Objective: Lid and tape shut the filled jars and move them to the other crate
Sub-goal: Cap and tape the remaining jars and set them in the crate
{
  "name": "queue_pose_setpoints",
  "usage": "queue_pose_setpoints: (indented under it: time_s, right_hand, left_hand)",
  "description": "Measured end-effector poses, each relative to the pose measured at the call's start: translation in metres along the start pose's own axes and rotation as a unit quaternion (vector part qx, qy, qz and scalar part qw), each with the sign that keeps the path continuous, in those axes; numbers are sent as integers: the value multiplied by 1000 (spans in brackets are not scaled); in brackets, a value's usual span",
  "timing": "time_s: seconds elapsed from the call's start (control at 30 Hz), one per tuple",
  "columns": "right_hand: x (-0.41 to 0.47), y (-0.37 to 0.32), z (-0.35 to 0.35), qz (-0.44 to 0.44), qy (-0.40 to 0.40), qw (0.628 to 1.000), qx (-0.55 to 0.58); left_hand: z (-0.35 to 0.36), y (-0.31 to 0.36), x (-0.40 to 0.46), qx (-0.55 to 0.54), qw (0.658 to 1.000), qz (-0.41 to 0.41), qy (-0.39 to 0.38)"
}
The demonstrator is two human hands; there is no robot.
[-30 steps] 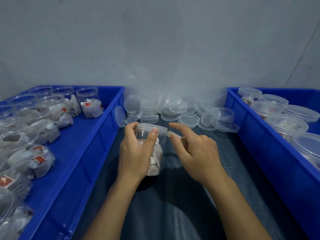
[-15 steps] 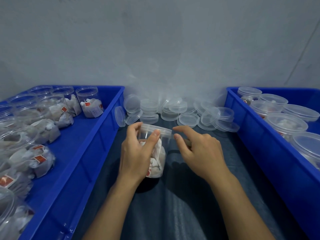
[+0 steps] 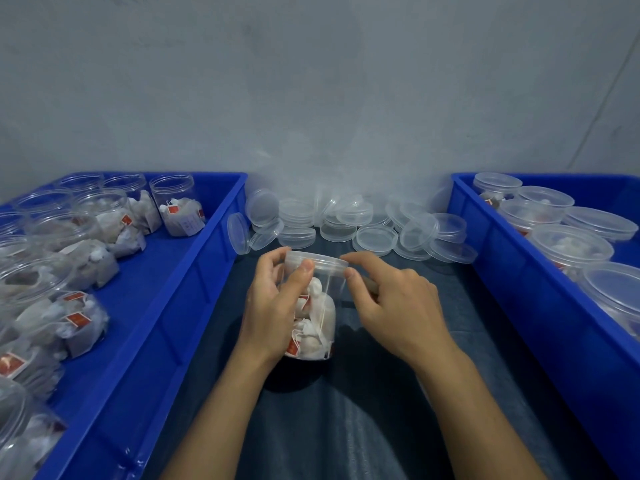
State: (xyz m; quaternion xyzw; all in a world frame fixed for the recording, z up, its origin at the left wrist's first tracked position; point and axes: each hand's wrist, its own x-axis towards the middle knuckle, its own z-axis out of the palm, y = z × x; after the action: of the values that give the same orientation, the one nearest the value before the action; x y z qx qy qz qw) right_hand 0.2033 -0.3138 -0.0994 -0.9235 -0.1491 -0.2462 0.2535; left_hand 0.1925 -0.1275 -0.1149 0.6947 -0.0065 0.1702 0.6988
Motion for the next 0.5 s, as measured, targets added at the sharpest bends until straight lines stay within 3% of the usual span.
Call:
queue_pose_setpoints:
  time_s: [0.17,0.33,0.5]
  right_hand:
    - [-1,-7,1,3,-3,1000,9]
    - [-2,-14,1,-1,10,1000,-12]
    - [-4,-20,1,-7,30,999,-20]
  left_hand:
    - [5,6,-9,222,968,94,67]
    - [6,11,-12,308,923,170,154]
    - [16,12,-18,340,910,173,161]
